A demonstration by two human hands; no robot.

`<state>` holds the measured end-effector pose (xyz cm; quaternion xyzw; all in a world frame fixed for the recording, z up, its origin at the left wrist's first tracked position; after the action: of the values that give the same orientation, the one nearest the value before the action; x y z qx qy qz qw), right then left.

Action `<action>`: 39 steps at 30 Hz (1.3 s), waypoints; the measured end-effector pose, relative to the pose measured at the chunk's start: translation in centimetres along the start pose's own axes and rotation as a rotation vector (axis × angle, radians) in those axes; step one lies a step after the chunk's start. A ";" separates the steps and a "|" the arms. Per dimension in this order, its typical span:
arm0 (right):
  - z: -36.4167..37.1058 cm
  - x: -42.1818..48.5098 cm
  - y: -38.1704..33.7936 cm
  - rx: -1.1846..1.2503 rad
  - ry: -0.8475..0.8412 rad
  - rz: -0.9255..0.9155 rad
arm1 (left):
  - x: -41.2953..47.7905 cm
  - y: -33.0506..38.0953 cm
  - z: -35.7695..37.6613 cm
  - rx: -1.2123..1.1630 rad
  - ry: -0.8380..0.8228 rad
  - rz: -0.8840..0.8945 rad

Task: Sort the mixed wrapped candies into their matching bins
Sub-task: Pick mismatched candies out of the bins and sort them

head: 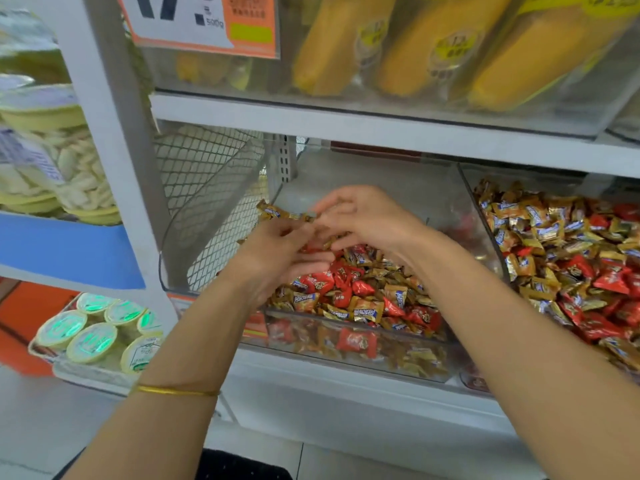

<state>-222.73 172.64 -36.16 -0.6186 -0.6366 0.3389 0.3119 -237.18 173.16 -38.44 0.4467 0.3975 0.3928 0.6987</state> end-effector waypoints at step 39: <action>0.2 -1.3 3.8 -0.669 -0.358 0.245 | 3.4 -2.2 -0.7 1.287 -0.263 -0.026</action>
<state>-220.69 171.33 -39.36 -0.6887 -0.6775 0.2499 -0.0654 -236.09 175.85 -41.40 0.8149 0.4697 0.0100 0.3396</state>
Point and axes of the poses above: each hand's wrist, its own x-axis towards the middle knuckle, its own z-axis out of the palm, y = z × x, the point moved 1 cm from there along x, towards the middle knuckle, and after that the axes turned 10 degrees about -x, right-handed, at the moved point
